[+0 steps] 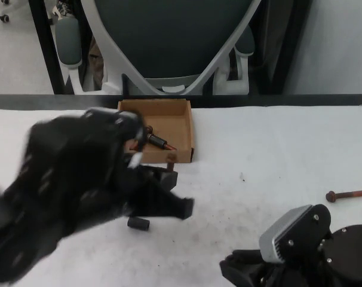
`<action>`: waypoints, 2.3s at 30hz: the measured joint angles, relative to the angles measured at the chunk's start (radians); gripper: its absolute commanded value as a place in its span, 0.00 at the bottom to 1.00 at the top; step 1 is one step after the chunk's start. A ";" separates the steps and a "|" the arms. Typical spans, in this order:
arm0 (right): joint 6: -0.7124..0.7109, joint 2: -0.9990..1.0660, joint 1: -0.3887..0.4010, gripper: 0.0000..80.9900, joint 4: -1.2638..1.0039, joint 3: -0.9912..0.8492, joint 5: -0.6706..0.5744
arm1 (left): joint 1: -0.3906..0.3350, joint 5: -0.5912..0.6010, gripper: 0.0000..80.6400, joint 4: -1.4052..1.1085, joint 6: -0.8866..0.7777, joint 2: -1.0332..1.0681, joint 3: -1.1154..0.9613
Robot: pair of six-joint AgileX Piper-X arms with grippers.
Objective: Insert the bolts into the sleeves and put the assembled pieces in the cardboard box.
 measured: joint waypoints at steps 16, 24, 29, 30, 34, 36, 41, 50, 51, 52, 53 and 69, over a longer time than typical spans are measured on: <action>-0.217 0.069 0.050 0.00 -0.348 0.020 0.010 | 0.000 0.304 0.01 -0.842 -0.032 -0.266 0.497; -0.240 0.134 0.050 0.00 -0.433 0.020 -0.063 | 0.000 0.334 0.01 -0.918 -0.097 -0.267 0.509; -0.279 0.160 0.050 0.00 -0.501 0.020 -0.125 | 0.000 0.337 0.01 -0.938 -0.139 -0.267 0.509; -0.283 0.159 0.050 0.00 -0.510 0.020 -0.136 | 0.000 0.337 0.01 -0.941 -0.152 -0.267 0.509; -0.306 0.159 0.050 0.00 -0.544 0.020 -0.164 | 0.000 0.342 0.01 -0.952 -0.210 -0.267 0.509; -0.311 0.159 0.050 0.00 -0.559 0.020 -0.170 | 0.000 0.342 0.01 -0.954 -0.216 -0.267 0.509; -0.325 0.159 0.050 0.00 -0.617 0.020 -0.209 | 0.000 0.348 0.01 -0.959 -0.247 -0.267 0.509; -0.326 0.159 0.050 0.00 -0.664 0.020 -0.215 | 0.000 0.364 0.01 -0.961 -0.257 -0.267 0.509; -0.326 0.159 0.050 0.00 -0.677 0.020 -0.215 | 0.000 0.364 0.01 -0.961 -0.257 -0.267 0.509; -0.326 0.159 0.050 0.00 -0.685 0.020 -0.215 | 0.000 0.364 0.01 -0.961 -0.255 -0.267 0.509; -0.326 0.159 0.050 0.00 -0.692 0.020 -0.215 | 0.000 0.364 0.01 -0.961 -0.250 -0.267 0.511; -0.326 0.161 0.056 0.00 -0.713 0.020 -0.229 | 0.000 0.394 0.01 -0.949 -0.266 -0.270 0.511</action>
